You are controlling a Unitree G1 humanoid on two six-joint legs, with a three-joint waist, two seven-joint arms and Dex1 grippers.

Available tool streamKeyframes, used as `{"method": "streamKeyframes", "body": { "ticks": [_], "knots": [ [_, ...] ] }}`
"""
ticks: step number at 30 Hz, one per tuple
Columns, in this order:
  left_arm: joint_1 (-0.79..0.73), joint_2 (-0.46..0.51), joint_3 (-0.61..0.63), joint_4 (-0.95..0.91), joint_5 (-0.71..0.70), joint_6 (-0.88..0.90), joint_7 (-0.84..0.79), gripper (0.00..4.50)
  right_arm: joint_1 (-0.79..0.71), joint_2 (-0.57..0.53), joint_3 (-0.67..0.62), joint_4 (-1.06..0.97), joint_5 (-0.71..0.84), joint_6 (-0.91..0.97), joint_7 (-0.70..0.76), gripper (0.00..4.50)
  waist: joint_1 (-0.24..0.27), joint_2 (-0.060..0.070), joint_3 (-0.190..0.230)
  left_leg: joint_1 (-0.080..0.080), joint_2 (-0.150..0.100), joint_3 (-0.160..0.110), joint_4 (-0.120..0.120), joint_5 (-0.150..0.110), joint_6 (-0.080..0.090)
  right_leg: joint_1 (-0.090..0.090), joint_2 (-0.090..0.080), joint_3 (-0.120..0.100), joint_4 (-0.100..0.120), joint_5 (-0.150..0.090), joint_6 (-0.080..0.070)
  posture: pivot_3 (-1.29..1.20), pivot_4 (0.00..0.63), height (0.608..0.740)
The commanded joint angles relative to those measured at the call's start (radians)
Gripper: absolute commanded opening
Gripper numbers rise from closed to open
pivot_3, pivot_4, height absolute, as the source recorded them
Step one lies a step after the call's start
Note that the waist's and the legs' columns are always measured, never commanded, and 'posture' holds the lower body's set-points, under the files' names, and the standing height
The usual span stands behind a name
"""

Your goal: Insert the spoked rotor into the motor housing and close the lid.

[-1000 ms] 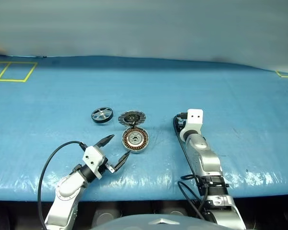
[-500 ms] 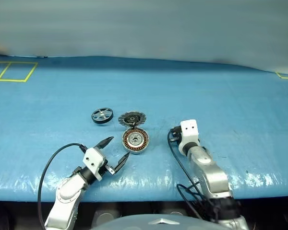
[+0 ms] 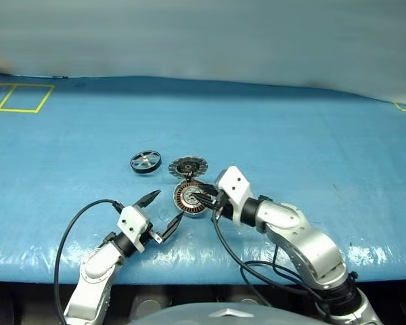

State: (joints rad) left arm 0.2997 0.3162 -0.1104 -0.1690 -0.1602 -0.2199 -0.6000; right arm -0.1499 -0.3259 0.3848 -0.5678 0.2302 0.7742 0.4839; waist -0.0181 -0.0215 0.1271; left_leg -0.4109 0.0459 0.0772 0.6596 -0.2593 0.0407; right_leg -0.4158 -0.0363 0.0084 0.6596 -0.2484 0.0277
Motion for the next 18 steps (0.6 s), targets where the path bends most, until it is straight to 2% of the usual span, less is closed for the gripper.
{"method": "streamKeyframes", "body": {
  "ticks": [1,6,18],
  "knots": [
    [0.004,-0.001,-0.005,-0.015,-0.012,-0.013,-0.003,4.50,-0.030,0.025,0.048,0.042,-0.036,-0.009,-0.027,0.66,0.001,0.000,0.000,0.000,0.000,0.000,0.000,0.000,0.000,0.000,0.000,0.000,0.000,0.000,0.001,0.00,0.150,0.740],
    [0.002,-0.007,-0.006,-0.004,-0.011,-0.024,-0.002,4.50,-0.032,0.067,0.070,0.119,-0.059,-0.036,-0.052,0.66,0.002,0.000,0.000,0.000,0.000,0.000,0.003,0.000,0.001,0.001,-0.001,-0.002,0.000,0.000,0.000,0.00,0.150,0.740],
    [-0.012,-0.013,-0.010,0.018,-0.013,-0.031,-0.015,4.50,-0.021,0.098,0.022,0.188,-0.067,-0.063,-0.079,0.66,0.004,0.000,0.000,0.000,0.000,0.000,0.003,0.000,0.001,0.001,0.000,-0.002,0.000,0.000,0.000,0.00,0.150,0.740]
  ]
}}
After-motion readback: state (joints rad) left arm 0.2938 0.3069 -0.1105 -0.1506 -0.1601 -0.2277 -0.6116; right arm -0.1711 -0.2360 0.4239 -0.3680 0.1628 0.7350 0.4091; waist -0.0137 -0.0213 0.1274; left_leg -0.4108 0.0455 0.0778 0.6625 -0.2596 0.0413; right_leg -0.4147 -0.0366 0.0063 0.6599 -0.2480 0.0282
